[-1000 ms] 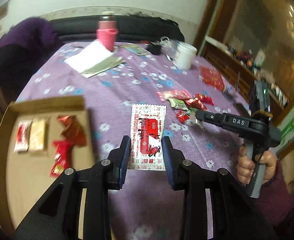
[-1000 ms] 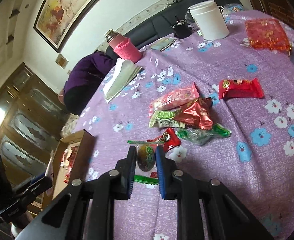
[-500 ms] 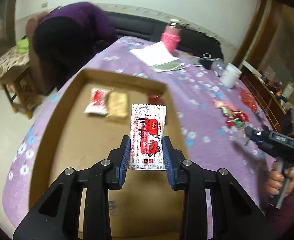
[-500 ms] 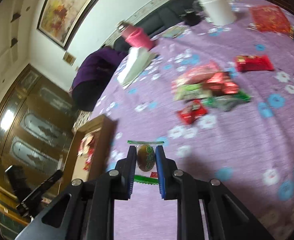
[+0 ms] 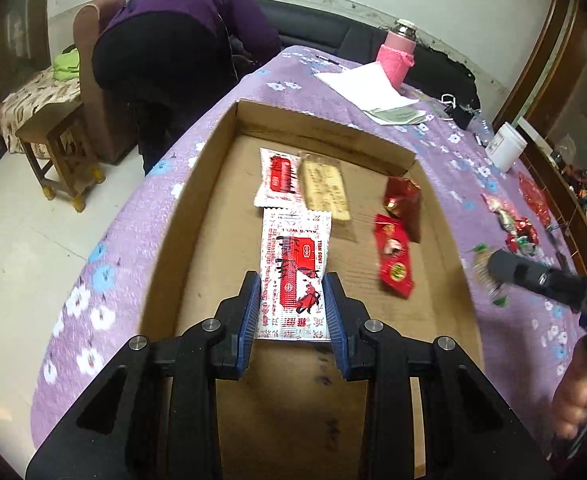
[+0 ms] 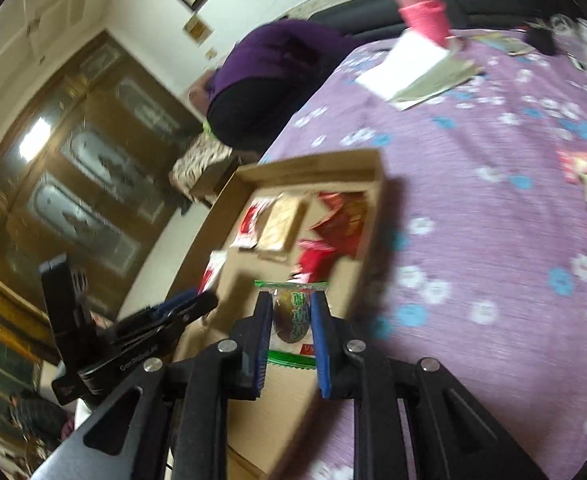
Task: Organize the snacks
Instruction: 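Carry both snacks over the tray and open both grippers, then move both open tools back toward the remaining snack pile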
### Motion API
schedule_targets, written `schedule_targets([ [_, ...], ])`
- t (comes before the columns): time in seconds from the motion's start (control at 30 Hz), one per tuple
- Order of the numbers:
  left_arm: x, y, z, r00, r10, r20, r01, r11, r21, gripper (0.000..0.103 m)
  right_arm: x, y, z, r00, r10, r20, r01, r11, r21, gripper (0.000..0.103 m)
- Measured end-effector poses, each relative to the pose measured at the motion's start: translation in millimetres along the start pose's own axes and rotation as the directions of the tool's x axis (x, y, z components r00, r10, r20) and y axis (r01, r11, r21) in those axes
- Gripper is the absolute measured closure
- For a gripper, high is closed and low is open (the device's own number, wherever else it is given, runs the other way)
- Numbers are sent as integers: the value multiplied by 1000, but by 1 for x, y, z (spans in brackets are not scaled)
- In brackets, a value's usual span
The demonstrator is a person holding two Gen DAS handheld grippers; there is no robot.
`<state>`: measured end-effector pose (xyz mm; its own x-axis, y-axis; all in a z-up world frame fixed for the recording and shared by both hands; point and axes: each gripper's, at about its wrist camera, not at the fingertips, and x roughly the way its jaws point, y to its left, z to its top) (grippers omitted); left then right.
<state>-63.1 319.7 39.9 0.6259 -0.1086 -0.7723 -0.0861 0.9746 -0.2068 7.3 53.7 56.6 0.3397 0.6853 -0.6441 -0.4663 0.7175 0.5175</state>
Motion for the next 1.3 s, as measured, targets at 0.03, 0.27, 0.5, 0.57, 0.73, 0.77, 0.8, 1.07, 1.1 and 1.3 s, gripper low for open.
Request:
schedule_targets([
  [0.03, 4, 3, 2, 1000, 4, -8, -4, 1000, -5, 71, 8, 5, 0, 1000, -6, -13, 6, 1000, -12, 81],
  [0.27, 2, 7, 7, 1000, -19, 0, 19, 998, -55, 71, 51, 22, -14, 996, -46, -82, 41, 997, -69, 80],
  [0.5, -24, 7, 12, 996, -56, 63, 62, 992, -110, 71, 35, 32, -17, 997, -72, -12, 70, 990, -119, 74],
  [0.57, -37, 5, 13, 994, -57, 96, 68, 991, -115, 71, 22, 32, -16, 997, -80, 14, 82, 988, -131, 74],
  [0.73, -57, -8, 11, 988, -67, 138, 81, 992, -101, 71, -6, 25, -17, 992, -104, 71, 112, 985, -132, 74],
  [0.77, -60, -12, 10, 988, -69, 141, 82, 993, -91, 71, -11, 23, -18, 990, -116, 82, 126, 983, -134, 74],
  [0.8, -62, -16, 9, 987, -71, 142, 83, 993, -79, 71, -16, 20, -19, 987, -129, 92, 140, 981, -135, 74],
  [1.07, -72, -61, -3, 987, -109, 120, 107, 994, 23, 71, -53, -21, -27, 970, -200, 139, 210, 976, -56, 74],
  [1.1, -73, -67, -4, 987, -114, 116, 111, 993, 34, 71, -57, -26, -28, 968, -207, 144, 215, 976, -44, 74],
  [1.3, -77, -104, -9, 986, -138, 97, 128, 986, 103, 71, -85, -51, -35, 958, -228, 176, 231, 973, 4, 74],
])
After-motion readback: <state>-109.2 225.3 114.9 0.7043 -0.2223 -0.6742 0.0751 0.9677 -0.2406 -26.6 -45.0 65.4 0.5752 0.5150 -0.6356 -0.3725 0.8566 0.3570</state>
